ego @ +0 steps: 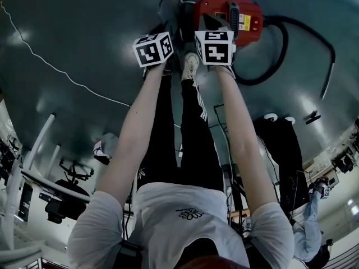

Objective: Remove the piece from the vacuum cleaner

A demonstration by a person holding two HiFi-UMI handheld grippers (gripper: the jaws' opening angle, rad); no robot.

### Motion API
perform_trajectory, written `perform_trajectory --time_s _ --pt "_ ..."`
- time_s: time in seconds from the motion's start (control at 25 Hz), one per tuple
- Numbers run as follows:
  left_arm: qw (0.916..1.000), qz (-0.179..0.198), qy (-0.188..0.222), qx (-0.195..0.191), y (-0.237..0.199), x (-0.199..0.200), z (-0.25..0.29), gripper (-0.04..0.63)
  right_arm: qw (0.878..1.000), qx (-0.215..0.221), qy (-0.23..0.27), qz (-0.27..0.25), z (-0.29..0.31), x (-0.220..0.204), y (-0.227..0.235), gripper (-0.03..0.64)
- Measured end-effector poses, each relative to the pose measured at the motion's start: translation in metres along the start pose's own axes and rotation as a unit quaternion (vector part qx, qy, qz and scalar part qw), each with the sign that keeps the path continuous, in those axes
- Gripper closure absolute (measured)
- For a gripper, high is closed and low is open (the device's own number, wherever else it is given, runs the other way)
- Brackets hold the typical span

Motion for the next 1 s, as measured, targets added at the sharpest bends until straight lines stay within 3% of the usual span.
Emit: perform_trajectory --time_s 0.16,0.28,0.36,0.6,1.0 --pt "0.9993 0.037 0.002 0.011 -0.005 -0.002 -0.006 0.571 1.0 -0.005 0.005 -0.01 -0.001 0.0 -0.002 0.607" --pt "0.9914 0.128 0.002 0.024 -0.007 -0.007 -0.014 0.571 1.0 -0.002 0.002 -0.015 -0.001 0.002 -0.004 0.607" --pt "0.987 0.158 0.005 0.029 -0.006 -0.012 -0.017 0.571 0.999 -0.003 0.001 -0.038 -0.002 0.002 -0.007 0.607" --pt "0.9921 0.121 0.011 0.032 -0.009 -0.031 -0.015 0.571 1.0 -0.014 -0.02 -0.018 0.003 0.001 -0.001 0.607" --pt "0.9965 0.071 0.029 0.032 -0.023 -0.037 -0.025 0.571 0.998 -0.031 -0.041 -0.047 0.003 0.002 -0.008 0.607"
Point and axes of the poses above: the fingertips, and each gripper's own axes: z forward along the fingers, y to its right, x out of its top, the point moved 5 cm from there along -z, backward along the fingers, and after that the axes turned 4 degrees about z, right-handed, at the moved point
